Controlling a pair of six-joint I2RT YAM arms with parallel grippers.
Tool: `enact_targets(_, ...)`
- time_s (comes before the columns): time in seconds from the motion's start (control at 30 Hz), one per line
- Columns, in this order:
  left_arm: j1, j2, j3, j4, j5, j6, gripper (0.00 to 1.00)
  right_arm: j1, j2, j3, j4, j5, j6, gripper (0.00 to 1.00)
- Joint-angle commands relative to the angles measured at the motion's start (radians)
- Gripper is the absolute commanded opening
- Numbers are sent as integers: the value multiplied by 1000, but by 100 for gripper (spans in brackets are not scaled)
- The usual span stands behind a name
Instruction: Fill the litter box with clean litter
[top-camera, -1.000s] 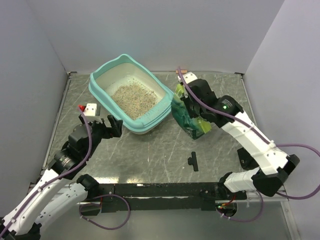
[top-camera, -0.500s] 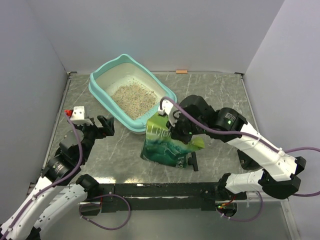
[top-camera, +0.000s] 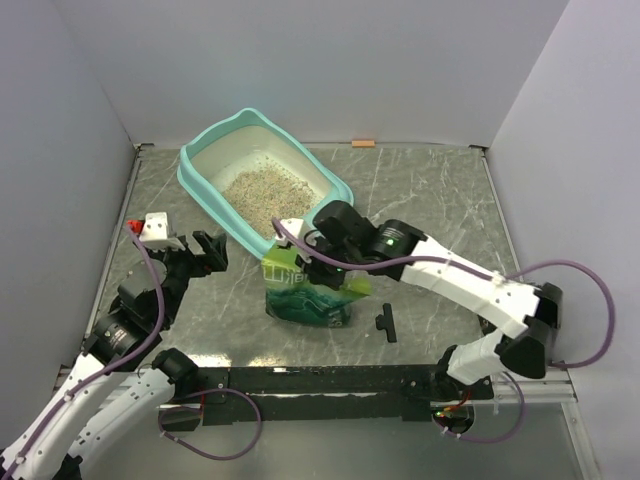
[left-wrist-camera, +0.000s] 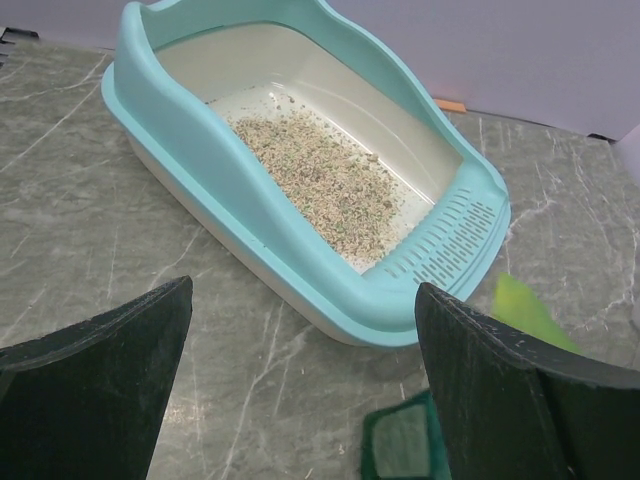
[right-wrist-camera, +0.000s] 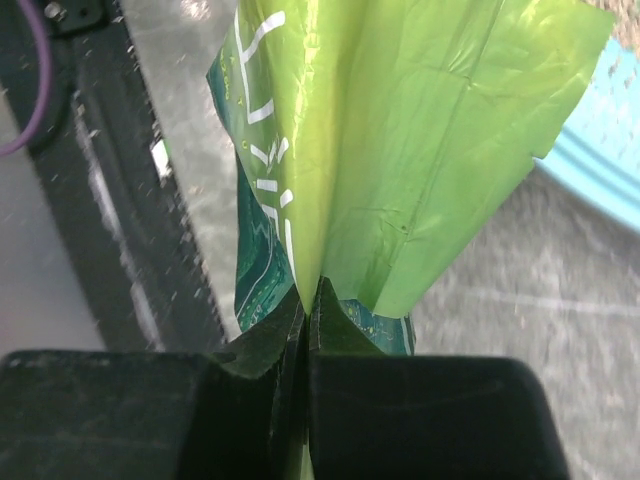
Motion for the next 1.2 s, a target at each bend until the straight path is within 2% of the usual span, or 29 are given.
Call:
enact_targets(0.0,5,10,21,31,3,-2,97,8,16,84,319,-98,-20,0)
enact_targets(0.17,5,31,11,46,50,15,97,23,110,98,347,-46,3,0)
enact_targets(0.2,5,44,14,40,72,18,97,20,128,95,350,-15,15,6)
enact_targets(0.27,5,91,30,24,109,18,97,20,133,63,376,-4,42,34)
enact_targets(0.3,5,114,31,22,113,18,97,22,118,49,389,-6,46,52)
enact_targets(0.37,5,130,31,25,133,21,97,20,93,8,432,4,66,64)
enact_targets(0.4,5,142,28,30,144,22,97,20,61,-3,442,5,69,74)
enact_targets(0.5,5,191,47,28,188,9,97,20,-17,-40,457,20,103,87)
enact_targets(0.63,5,283,117,-12,244,-40,97,22,-134,-100,451,77,155,89)
enact_targets(0.87,14,446,247,-102,444,-154,97,20,-423,-320,477,128,203,89)
enact_targets(1.03,43,518,291,-196,586,-232,97,20,-527,-403,466,123,236,89)
enact_targets(1.17,64,532,291,-249,593,-272,97,22,-577,-460,469,117,249,89)
